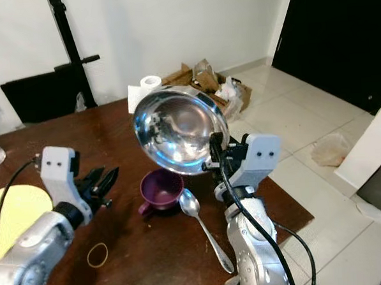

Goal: Setting the table

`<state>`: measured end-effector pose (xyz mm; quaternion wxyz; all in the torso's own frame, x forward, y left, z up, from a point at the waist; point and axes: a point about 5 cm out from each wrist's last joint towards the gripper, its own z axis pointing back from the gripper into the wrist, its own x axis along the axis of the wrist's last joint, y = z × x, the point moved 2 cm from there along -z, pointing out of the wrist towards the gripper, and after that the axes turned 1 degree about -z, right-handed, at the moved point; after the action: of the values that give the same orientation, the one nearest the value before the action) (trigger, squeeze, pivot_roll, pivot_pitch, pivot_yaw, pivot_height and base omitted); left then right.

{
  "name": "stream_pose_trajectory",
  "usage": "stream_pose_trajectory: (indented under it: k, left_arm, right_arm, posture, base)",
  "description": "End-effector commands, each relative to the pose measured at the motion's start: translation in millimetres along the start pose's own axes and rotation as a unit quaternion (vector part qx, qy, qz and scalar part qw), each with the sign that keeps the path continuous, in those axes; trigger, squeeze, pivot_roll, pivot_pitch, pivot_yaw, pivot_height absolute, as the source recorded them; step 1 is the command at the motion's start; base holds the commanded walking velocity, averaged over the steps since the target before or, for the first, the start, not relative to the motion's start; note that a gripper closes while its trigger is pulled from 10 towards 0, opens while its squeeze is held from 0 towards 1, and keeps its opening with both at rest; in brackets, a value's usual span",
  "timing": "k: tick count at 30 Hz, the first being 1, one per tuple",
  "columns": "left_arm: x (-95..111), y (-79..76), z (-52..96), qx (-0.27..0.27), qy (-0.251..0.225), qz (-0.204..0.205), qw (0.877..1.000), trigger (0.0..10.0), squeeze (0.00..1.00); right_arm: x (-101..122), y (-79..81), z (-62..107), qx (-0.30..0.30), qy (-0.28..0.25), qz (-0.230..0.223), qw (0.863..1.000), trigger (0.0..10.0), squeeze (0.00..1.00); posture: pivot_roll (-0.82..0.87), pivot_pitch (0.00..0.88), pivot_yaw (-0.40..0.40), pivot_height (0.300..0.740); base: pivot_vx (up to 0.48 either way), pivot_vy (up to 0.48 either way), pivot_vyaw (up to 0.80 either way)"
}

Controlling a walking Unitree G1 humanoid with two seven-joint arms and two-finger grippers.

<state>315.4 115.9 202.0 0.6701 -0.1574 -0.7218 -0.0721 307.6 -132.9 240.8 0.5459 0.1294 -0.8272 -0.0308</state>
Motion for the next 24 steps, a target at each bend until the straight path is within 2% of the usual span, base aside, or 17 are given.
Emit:
stream_pose_trajectory:
  k: [1,4,14,24]
  left_arm:
    - [-4.5,2.0,-0.3,0.012,0.004,-0.005,1.0,10.0,0.0]
    - [-4.4,-0.9,-4.5,0.02,-0.008,-0.02,1.0,10.0,0.0]
    - [-4.5,1.8,-9.3,0.038,-0.02,-0.021,0.999,10.0,0.0]
    - [-6.9,2.5,-10.7,0.042,-0.026,-0.026,0.998,10.0,0.0]
  right_arm:
    - [6.4,3.4,1.9,0.003,-0.018,0.0,1.0,10.0,0.0]
    - [5.5,2.5,1.3,0.004,-0.015,0.002,1.0,10.0,0.0]
    - [4.9,3.2,1.6,0.01,-0.013,0.012,1.0,10.0,0.0]
    - [0.6,4.4,1.3,0.014,-0.005,0.002,1.0,10.0,0.0]
  posture:
    - [-0.02,0.062,0.091,0.74]
    - [-0.03,0.05,0.085,0.74]
    - [-0.04,0.042,0.077,0.74]
    - [-0.05,0.021,0.075,0.74]
  base:
    - [0.0,0.0,0.0]
    - [0.0,0.0,0.0]
    - [0.0,0.0,0.0]
    - [0.0,0.0,0.0]
